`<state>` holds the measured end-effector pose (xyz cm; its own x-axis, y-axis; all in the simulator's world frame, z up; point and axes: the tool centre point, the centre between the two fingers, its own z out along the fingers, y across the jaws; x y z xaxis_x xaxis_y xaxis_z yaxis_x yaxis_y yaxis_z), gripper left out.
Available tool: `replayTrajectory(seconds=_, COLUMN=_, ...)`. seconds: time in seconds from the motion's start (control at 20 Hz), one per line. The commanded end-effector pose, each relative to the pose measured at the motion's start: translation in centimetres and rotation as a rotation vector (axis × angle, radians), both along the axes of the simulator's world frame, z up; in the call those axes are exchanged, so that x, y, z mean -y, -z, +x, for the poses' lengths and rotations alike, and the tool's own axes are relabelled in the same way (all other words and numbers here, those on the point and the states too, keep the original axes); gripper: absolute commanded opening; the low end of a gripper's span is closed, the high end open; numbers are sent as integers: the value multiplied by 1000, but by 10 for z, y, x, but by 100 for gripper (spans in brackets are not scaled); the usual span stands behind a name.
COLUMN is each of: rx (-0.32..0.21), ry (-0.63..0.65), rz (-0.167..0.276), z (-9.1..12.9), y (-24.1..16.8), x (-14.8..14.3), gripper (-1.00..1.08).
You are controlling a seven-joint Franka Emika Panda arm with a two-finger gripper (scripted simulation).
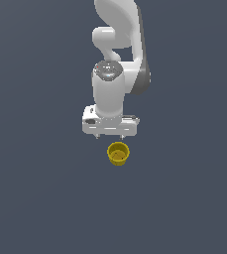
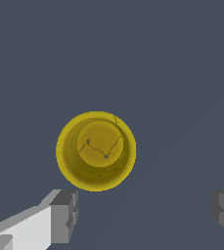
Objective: Pick up the object and move it to a goal position.
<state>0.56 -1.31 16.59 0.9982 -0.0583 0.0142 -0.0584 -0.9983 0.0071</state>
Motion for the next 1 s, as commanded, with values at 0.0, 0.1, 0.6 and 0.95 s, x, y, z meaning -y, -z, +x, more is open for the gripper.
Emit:
replayTrajectory(seconds=0.0, rx=0, ry=0, rz=0, z=0, y=0, x=0, gripper=28)
replayTrajectory(seconds=0.1, rx=4, ry=-2, rz=1, z=1, y=-1, x=-1, gripper=28)
replayTrajectory(seconds=0.6, rx=31, ry=-18, rz=6, z=10, y=-8, x=-11, gripper=28)
replayTrajectory(seconds=0.95, rx=53, ry=-86, rz=-8, z=10, y=4, x=-17, gripper=28)
